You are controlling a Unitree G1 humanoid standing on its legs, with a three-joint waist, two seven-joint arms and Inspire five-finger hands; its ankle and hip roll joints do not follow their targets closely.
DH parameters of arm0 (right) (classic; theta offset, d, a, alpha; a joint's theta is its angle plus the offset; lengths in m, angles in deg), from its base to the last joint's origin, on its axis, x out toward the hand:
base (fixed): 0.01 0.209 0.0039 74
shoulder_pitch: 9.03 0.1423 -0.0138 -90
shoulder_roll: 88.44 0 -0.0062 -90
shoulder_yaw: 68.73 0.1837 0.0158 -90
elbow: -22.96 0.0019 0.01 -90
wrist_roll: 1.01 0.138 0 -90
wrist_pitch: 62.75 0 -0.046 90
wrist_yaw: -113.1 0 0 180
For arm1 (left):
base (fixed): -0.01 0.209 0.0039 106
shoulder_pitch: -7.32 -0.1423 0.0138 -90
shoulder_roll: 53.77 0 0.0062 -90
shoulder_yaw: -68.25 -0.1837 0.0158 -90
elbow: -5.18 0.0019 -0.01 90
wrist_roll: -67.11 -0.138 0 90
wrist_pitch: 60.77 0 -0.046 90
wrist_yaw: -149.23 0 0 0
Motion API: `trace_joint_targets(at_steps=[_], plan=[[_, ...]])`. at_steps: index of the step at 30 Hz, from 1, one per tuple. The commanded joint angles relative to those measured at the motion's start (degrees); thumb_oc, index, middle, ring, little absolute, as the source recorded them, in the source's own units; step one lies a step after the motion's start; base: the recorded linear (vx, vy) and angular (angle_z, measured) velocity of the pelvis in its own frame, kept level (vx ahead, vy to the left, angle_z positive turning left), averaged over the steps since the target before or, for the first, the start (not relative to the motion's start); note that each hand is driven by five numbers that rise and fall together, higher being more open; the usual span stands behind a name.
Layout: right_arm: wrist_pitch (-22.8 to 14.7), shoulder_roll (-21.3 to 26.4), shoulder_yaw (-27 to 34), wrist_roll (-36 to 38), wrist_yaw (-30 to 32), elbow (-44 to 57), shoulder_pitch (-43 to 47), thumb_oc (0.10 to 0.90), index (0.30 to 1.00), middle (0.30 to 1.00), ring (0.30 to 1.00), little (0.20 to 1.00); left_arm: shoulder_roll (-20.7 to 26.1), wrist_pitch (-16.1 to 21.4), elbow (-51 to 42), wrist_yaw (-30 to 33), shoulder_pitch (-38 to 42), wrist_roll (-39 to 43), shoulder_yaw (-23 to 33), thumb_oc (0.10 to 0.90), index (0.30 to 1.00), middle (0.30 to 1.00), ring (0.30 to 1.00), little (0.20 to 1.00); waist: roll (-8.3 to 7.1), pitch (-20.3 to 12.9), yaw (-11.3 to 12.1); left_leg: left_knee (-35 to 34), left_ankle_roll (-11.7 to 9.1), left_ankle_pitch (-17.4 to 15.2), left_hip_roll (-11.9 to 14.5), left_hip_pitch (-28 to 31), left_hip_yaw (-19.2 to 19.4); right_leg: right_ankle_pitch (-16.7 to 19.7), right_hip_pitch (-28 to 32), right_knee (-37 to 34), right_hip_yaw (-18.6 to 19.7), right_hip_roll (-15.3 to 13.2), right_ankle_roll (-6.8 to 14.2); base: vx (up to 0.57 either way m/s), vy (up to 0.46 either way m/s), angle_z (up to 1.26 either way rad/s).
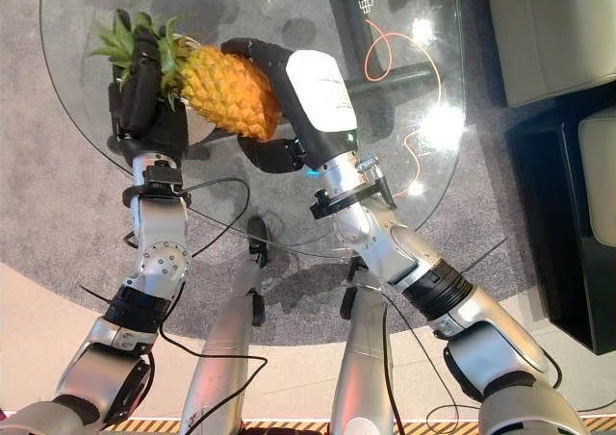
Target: Pick up the fruit to the plate
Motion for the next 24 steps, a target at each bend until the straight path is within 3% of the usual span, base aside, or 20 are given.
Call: trace_joint_targets(at_steps=[1, 16, 20, 21, 22, 23, 24], plan=[[-4.93, -0.17, -0.37, -2.11, -0.08, 7.7, 7.87, 0.1, 0.3, 0.3, 0.3, 0.2, 2.79, 7.28, -8.86, -5.66, 6.73, -7.17, 0.73, 0.1, 0.3, 0.3, 0.3, 0.2, -0.25, -1.05, -0.06, 2.64, 0.96, -6.34, -3.76, 1.74, 2.13, 6.42, 5.69, -13.38, -4.66, 2.52, 0.41, 0.0, 0.0, 0.0], [-5.23, 0.86, 0.33, -2.86, 1.34, 7.19, 8.14, 0.1, 0.3, 0.3, 0.3, 0.2, 4.24, 8.01, -8.2, -2.67, 7.29, -11.46, 1.35, 0.1, 0.3, 0.3, 0.3, 0.2, -0.13, -1.05, -0.19, 2.83, 0.92, -6.59, -3.74, 1.5, 2.11, 6.32, 5.47, -13.47, -4.52, 2.43, 0.45, 0.0, 0.0, 0.0], [-4.51, 0.83, 0.73, -2.66, 1.65, 7.1, 8.04, 0.1, 0.3, 0.3, 0.3, 0.2, 4.3, 8.47, -8.07, -4.77, 7.47, -11.08, 1.47, 0.1, 0.3, 0.3, 0.3, 0.2, 0.01, -1.05, -0.31, 2.78, 0.83, -7.0, -3.78, 2.01, 2.18, 5.77, 5.77, -13.25, -4.32, 2.39, 0.5, 0.0, 0.0, 0.0], [-4.51, 0.91, 0.97, -2.43, 1.83, 7.03, 8.13, 0.289, 0.462, 0.462, 0.462, 0.389, 4.36, 8.58, -8.04, -4.59, 7.77, -11.32, 1.55, 0.1, 0.3, 0.3, 0.3, 0.2, 0.04, -1.05, -0.34, 2.78, 0.88, -6.58, -3.77, 1.47, 2.19, 6.29, 5.33, -13.46, -4.33, 2.42, 0.42, 0.0, 0.0, 0.0], [-4.52, 0.93, 1.04, -2.4, 1.93, 7.0, 8.09, 0.388, 0.547, 0.547, 0.547, 0.488, 4.36, 8.63, -8.0, -4.49, 7.81, -11.41, 1.55, 0.1, 0.3, 0.3, 0.3, 0.2, 0.04, -1.05, -0.34, 2.81, 0.87, -6.58, -3.78, 1.43, 2.2, 6.3, 5.29, -13.46, -4.32, 2.42, 0.42, 0.0, 0.0, 0.0], [-4.57, 0.88, 1.23, -2.75, 2.6, 6.71, 7.84, 0.742, 0.851, 0.851, 0.851, 0.842, 4.42, 8.82, -7.92, -4.3, 7.75, -11.63, 1.67, 0.1, 0.3, 0.3, 0.3, 0.2, 0.08, -1.05, -0.35, 2.87, 0.84, -6.6, -3.79, 1.43, 2.17, 6.31, 5.21, -13.32, -4.29, 2.42, 0.44, 0.0, 0.0, 0.0], [-4.39, 0.86, 1.7, -2.63, 3.18, 6.42, 7.5, 0.8, 0.9, 0.9, 0.9, 0.9, 4.52, 9.51, -7.62, -3.63, 7.82, -11.97, 1.87, 0.1, 0.3, 0.3, 0.3, 0.2, 0.14, -1.05, -0.46, 2.79, 0.89, -6.63, -3.83, 1.56, 2.17, 6.27, 5.23, -13.3, -4.22, 2.45, 0.42, 0.0, 0.0, 0.0]])
